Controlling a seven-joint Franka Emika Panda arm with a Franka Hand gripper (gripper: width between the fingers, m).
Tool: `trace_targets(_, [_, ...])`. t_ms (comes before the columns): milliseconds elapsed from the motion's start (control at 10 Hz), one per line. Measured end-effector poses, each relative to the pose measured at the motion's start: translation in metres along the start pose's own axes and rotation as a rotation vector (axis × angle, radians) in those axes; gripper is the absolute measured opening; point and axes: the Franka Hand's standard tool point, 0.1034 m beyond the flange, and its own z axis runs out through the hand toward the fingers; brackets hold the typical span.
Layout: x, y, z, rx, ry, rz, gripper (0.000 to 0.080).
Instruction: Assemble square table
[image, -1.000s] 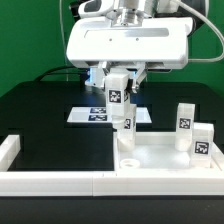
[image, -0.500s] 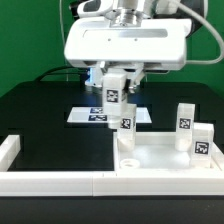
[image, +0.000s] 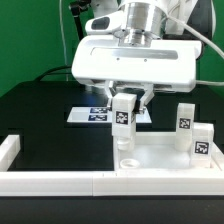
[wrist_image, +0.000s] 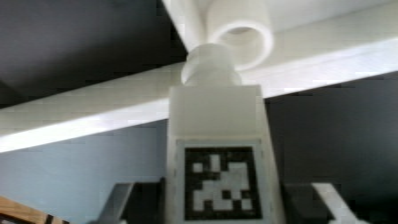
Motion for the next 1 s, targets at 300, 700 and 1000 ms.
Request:
trace_targets(300, [-0.003, -0.009, 0.005, 0.001, -0.002, -0.009, 0.029])
trace_targets(700, [-0.008, -0.007, 0.012, -0.009, -0.005, -0.019, 0.029])
trace_targets(1000, [-0.006, -0.012, 0.021, -0.011, 0.01, -0.034, 0.029])
